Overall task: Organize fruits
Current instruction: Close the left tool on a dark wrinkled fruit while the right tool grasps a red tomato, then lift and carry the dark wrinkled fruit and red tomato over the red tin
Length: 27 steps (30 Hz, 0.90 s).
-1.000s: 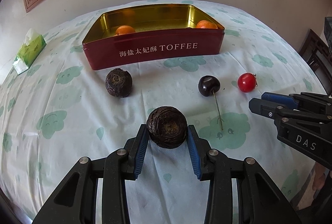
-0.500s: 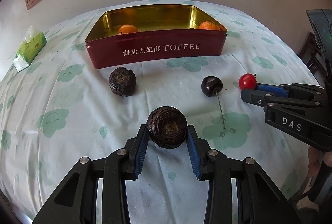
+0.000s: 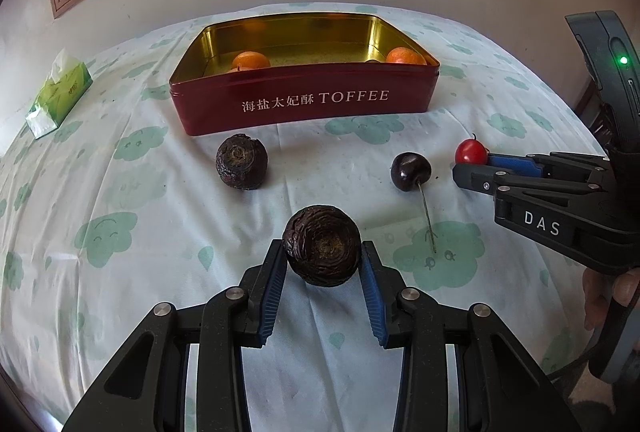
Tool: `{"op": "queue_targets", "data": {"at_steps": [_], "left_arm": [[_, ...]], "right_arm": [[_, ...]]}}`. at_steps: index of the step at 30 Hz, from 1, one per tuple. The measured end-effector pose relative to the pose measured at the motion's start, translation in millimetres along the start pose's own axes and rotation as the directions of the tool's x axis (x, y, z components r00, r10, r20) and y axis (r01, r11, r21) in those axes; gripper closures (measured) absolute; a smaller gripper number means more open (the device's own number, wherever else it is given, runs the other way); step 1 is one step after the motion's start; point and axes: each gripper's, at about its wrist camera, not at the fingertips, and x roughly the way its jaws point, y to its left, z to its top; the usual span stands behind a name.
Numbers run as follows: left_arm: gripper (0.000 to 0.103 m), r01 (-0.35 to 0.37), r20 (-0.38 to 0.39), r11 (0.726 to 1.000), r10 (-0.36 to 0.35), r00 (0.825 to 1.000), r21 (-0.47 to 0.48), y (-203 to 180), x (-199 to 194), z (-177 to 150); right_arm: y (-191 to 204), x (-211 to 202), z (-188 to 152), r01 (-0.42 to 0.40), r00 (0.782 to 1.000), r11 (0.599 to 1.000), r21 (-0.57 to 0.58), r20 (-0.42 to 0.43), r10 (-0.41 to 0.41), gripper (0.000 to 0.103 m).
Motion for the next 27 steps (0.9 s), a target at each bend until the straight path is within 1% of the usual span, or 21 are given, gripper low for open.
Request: {"op": "queue_targets", "data": {"at_steps": [27], "left_arm": [[0.065,-0.001,0.013,1.000,0.001,1.000,-0.022,4.2,-5.7,4.0]], "right_arm": [[-0.1,-2.1,2.5,0.000,1.000,1.000,-0.001,-0.001,0.000,0.077]]}}
